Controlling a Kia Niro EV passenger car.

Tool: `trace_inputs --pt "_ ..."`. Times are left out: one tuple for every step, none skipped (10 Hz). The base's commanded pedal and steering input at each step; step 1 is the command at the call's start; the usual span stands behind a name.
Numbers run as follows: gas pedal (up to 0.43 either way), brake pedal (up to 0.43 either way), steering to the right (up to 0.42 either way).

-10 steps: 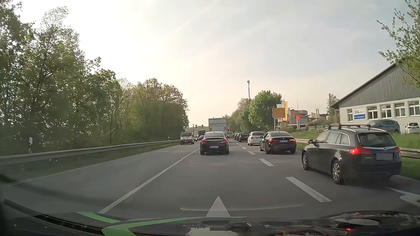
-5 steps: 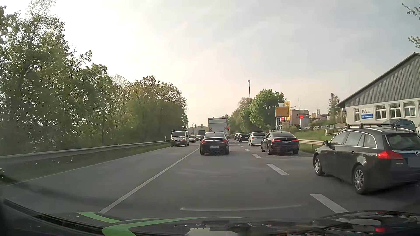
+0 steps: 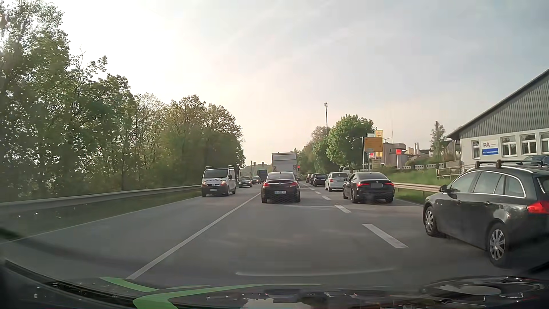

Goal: Follow the waypoints while adhering to traffic rules and regulations

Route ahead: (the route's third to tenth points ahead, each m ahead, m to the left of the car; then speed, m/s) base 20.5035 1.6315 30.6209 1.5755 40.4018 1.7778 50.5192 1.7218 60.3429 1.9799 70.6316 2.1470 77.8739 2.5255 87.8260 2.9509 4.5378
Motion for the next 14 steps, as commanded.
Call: trace_inputs --pt "0.047 0.0 0.001" --pt "0.047 0.0 0.001" --pt "0.047 0.0 0.001" --pt "0.039 0.0 0.001" --pt "0.0 0.0 0.001" --pt "0.0 0.0 0.0" --pt "0.0 0.0 0.0" --pt "0.0 0.0 0.0" --pt "0.0 0.0 0.0" --pt "0.0 0.0 0.0" --pt "0.0 0.0 0.001" --pt "0.0 0.0 0.0" --pt "0.0 0.0 0.0" --pt "0.0 0.0 0.0"
